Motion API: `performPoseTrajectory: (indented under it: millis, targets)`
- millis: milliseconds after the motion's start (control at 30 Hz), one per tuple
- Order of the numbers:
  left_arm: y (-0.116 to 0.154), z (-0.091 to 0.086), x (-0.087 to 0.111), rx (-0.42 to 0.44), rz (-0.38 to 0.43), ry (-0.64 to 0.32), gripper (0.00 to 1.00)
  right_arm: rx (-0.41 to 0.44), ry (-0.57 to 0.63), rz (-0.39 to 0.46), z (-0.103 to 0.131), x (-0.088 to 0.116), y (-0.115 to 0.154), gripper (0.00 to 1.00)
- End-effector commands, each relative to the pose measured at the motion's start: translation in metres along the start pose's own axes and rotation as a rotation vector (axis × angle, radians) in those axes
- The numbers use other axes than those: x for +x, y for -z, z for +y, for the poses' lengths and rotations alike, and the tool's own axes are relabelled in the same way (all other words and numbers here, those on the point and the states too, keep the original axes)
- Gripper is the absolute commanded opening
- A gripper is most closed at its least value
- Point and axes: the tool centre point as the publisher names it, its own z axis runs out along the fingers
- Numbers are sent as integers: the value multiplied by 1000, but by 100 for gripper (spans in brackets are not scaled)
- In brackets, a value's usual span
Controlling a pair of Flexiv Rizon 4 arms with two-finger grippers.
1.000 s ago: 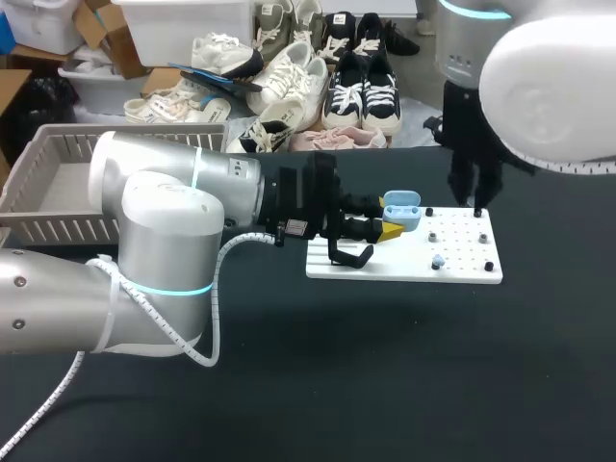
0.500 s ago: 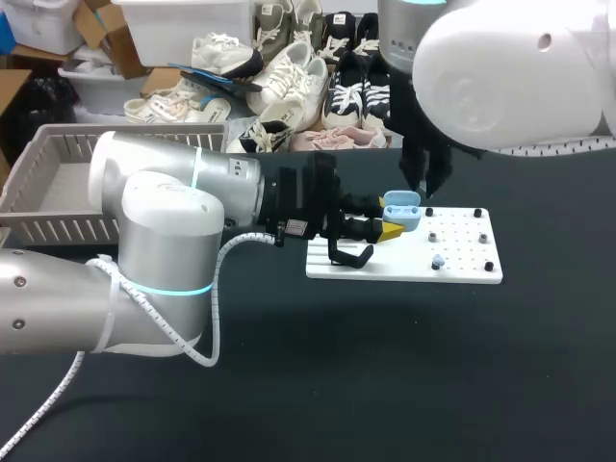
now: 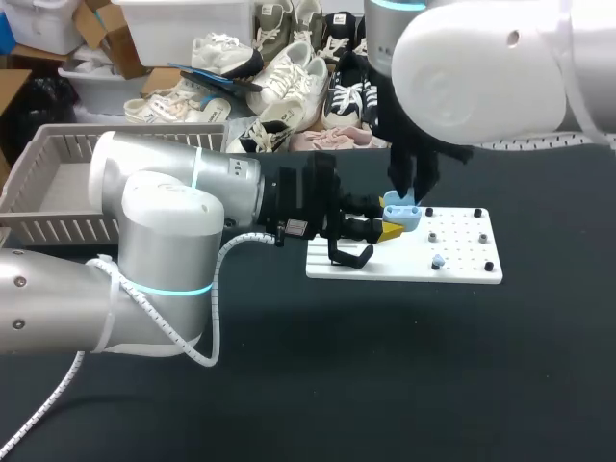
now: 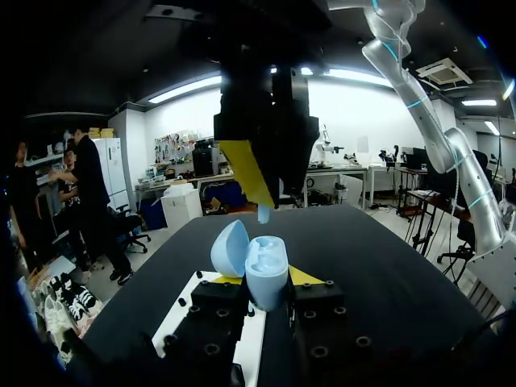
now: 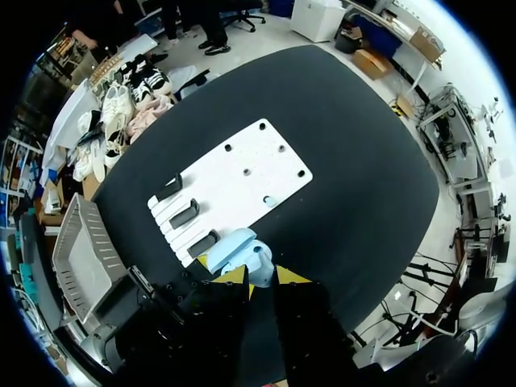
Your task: Pick up each earbud case from the left stands, insert the matching earbuds, close the lid, and place the case in the box.
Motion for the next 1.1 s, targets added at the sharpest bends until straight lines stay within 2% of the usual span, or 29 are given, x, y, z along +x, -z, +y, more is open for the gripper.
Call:
performPoseTrajectory:
  millis: [33,1100]
  targets:
    - [0,-1,1,-5,-3,-1,0,4,1,7,2,-1,-3,0]
    - [0,-1,1,-5,-3,-1,0,9,9,32,0,6,-11,0]
